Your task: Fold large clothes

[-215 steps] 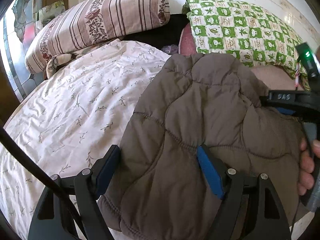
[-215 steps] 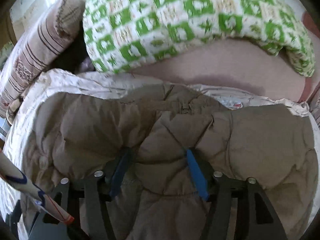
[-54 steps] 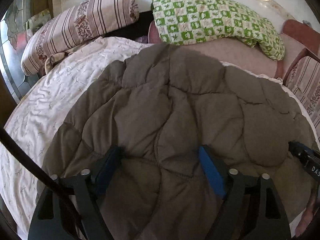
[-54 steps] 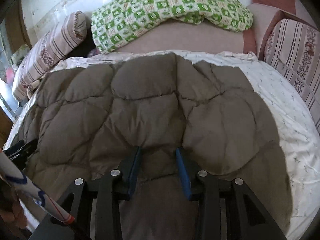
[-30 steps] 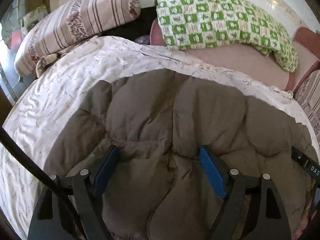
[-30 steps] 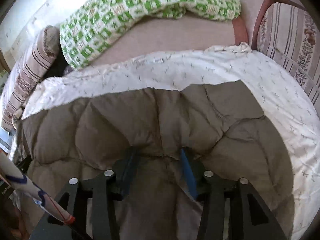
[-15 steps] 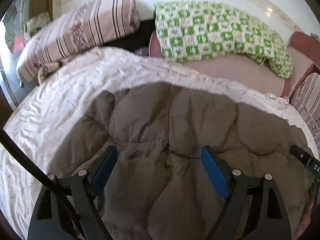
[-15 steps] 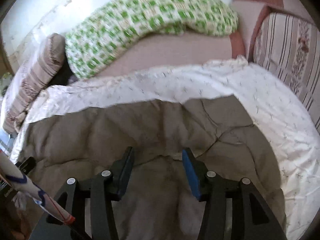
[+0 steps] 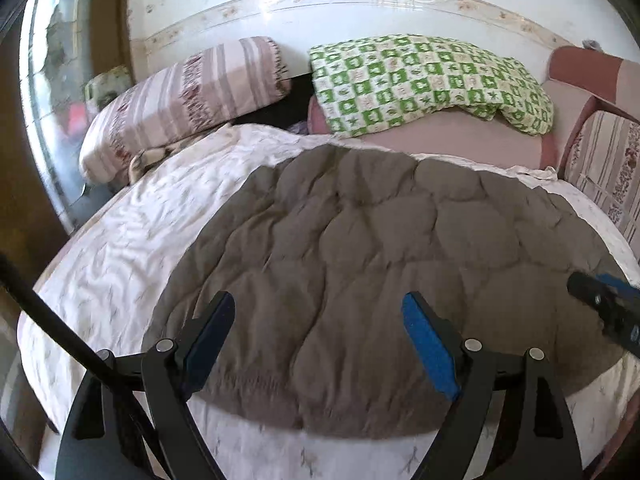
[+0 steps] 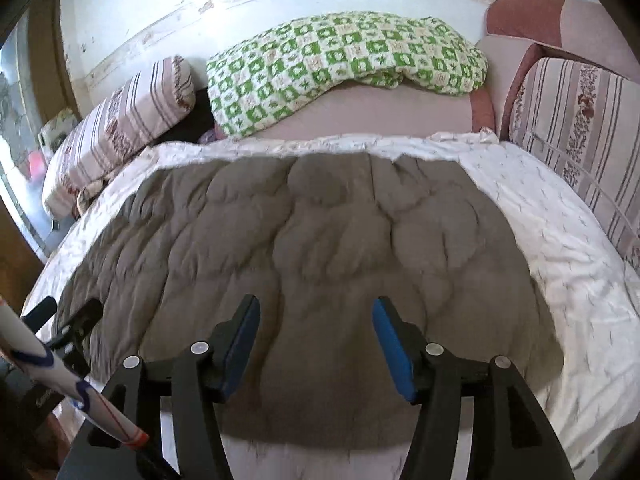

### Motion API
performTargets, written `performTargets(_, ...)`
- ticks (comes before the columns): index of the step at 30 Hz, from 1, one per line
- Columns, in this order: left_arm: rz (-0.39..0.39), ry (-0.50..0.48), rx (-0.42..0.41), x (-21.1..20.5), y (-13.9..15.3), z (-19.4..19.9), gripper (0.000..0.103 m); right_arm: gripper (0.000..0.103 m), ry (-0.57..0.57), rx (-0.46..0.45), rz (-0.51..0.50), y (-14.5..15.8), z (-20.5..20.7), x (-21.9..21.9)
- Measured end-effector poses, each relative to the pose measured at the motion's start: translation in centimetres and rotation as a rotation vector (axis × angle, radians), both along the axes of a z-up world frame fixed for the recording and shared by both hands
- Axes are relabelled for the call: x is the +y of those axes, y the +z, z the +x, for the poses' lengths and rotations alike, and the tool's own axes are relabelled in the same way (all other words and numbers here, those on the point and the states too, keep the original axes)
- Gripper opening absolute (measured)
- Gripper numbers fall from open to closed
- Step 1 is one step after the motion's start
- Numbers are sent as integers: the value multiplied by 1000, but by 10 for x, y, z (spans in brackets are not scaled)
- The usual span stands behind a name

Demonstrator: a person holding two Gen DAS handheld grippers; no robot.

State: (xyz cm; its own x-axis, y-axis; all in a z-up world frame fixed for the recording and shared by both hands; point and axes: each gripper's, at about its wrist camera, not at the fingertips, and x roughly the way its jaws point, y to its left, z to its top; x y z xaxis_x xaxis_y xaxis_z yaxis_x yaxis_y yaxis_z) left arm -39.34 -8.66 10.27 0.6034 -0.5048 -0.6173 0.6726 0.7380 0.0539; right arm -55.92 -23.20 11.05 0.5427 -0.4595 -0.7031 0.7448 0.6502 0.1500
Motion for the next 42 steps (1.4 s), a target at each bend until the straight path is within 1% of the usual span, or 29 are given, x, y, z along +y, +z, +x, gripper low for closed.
performTargets(3, 14, 13, 25, 5, -12, 1, 86, 64, -4, 10, 25, -10, -7, 9)
performTargets(6, 24, 15, 29, 3, -23, 6, 86, 64, -24, 53, 14, -19, -5, 6)
performTargets(7, 27, 13, 24, 2, -27, 7, 86, 64, -29, 52, 17, -21, -6, 3)
performTargets(8, 30, 13, 22, 0, -29, 7, 86, 66, -30, 49, 17, -23, -7, 1)
performTargets(9, 34, 11, 25, -2, -32, 9, 86, 71, -36, 60, 13, -25, -6, -1)
performTargets(11, 38, 10, 34, -5, -36, 13, 86, 73, -42, 76, 16, -31, -5, -4)
performTargets(15, 56, 4, 23, -10, -41, 14, 88, 76, -39, 107, 14, -39, 2, -6)
performTargets(24, 61, -2, 12, -14, -43, 15, 89, 79, -36, 134, -13, -44, 8, -5)
performTargets(33, 64, -2, 5, -14, -43, 15, 89, 80, -30, 136, -29, -44, 9, -4)
performTargets(35, 64, -2, 0, -15, -43, 15, 89, 80, -30, 114, -23, -39, 6, -5)
performTargets(36, 65, -1, -1, -15, -43, 15, 89, 80, -33, 83, -23, -33, 1, -6)
performTargets(38, 64, -1, 1, -15, -43, 15, 89, 79, -68, 52, -61, -22, -7, -9)
performTargets(40, 64, -1, 0, -16, -43, 15, 89, 80, -125, 58, -99, -15, -16, -16)
performTargets(42, 64, 0, 0, -16, -43, 15, 89, 79, -191, 66, -84, -12, -28, -32)
